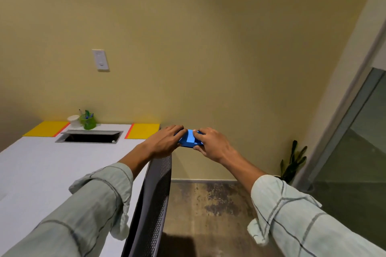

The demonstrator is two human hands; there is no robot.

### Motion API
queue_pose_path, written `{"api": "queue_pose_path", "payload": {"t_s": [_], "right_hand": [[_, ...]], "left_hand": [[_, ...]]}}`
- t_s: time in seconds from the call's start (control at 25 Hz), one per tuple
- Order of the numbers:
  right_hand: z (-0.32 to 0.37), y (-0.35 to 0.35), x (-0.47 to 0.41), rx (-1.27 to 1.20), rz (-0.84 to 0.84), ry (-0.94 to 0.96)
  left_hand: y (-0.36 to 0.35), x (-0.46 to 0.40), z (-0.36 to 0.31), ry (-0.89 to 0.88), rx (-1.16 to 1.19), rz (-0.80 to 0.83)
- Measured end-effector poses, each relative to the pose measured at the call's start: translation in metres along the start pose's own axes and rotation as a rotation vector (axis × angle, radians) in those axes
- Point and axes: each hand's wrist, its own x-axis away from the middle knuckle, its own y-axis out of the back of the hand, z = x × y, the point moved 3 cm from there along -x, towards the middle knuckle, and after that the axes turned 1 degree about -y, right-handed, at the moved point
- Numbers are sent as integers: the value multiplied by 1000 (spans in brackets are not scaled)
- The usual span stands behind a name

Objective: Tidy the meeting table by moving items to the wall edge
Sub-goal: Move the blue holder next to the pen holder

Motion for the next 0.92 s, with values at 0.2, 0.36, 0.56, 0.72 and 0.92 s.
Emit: {"api": "queue_pose_path", "payload": {"t_s": [0.2, 0.36, 0.56, 0.72, 0.92], "right_hand": [[-18, -48, -94, -58, 68, 155], [-27, -103, -171, -106, 121, 258], [-55, -166, -279, -148, 201, 383], [-76, -198, -376, -169, 209, 403], [-56, -252, -478, -222, 220, 446]], "left_hand": [[-47, -12, 63, 220, 8, 143], [-104, -21, 113, 427, 78, 243], [-163, -51, 179, 709, 110, 313], [-190, -74, 235, 943, 57, 351], [-225, -69, 314, 1210, 60, 361]]}}
